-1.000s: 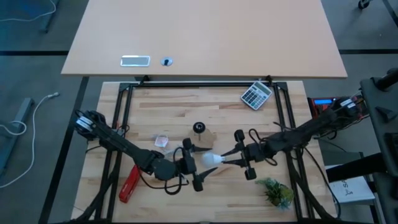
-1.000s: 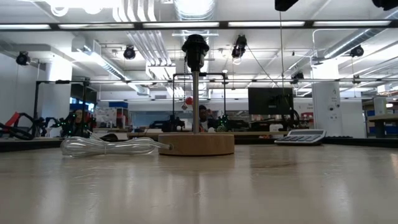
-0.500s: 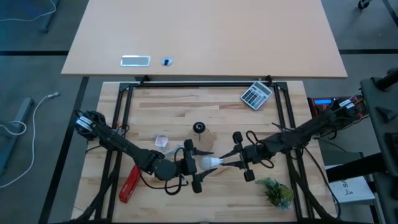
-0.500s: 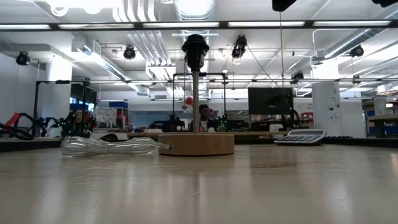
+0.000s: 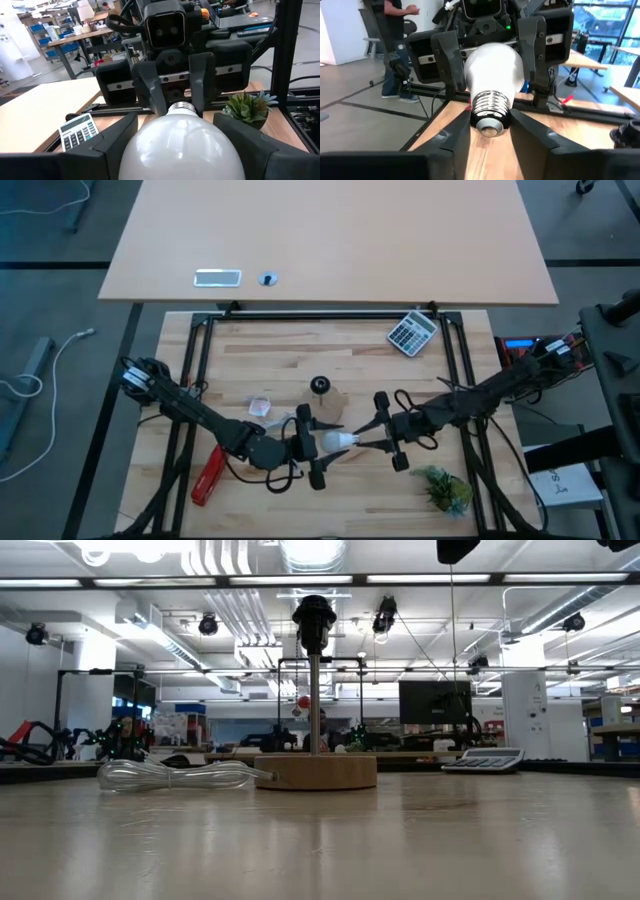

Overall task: Screw lightbulb
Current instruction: Insert the lightbulb into the brown lamp

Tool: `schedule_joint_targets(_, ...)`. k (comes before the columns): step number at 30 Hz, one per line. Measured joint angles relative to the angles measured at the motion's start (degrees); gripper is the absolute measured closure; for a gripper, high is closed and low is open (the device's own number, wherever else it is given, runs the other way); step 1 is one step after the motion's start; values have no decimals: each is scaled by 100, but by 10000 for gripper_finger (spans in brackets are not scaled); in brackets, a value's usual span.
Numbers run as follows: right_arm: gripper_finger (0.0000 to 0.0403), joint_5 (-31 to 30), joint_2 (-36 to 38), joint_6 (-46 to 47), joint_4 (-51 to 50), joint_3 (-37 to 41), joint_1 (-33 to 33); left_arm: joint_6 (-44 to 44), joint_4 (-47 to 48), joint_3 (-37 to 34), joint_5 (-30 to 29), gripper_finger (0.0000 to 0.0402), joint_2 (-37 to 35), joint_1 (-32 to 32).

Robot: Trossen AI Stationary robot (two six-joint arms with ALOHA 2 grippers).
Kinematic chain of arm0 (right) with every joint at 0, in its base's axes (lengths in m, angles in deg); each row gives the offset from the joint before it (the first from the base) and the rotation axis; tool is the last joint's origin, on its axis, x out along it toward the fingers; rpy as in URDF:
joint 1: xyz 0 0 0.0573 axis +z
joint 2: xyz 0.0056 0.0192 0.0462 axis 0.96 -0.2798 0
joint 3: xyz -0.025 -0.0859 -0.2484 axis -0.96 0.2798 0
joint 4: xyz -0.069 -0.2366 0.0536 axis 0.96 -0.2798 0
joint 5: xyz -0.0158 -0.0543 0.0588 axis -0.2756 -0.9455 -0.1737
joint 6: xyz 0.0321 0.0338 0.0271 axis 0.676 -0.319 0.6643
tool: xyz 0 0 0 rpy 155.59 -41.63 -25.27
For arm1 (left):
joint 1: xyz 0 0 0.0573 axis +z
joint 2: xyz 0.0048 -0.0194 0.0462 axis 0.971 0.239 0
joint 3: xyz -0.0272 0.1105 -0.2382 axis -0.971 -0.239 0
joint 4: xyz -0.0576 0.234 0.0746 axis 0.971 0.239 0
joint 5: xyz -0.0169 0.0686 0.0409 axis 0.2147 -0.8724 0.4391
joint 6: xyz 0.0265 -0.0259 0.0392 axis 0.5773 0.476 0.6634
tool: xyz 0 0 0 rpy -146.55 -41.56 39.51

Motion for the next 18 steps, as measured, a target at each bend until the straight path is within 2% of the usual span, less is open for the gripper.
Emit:
schedule_joint_targets(5, 224, 1, 5, 48, -91, 2, 0, 61, -19, 40, -244, 157, -60, -11)
schedule_joint_targets(8, 217, -139, 5, 87, -254, 1, 2, 232, 62, 83, -337, 154, -174, -4)
schedule_joint_targets(10, 217, -289, 63, 154, -569, 2, 2, 253, 503, 206, -373, 154, -367, -4)
schedule_joint_targets(13, 223, -540, 179, 336, -1155, 2, -7, -444, 2413, 790, -241, 155, -776, 100)
schedule_joint_targets(18, 233, -740, 407, 747, -1920, 7, -9, -1993, 6200, 2373, -11, 156, -997, 636)
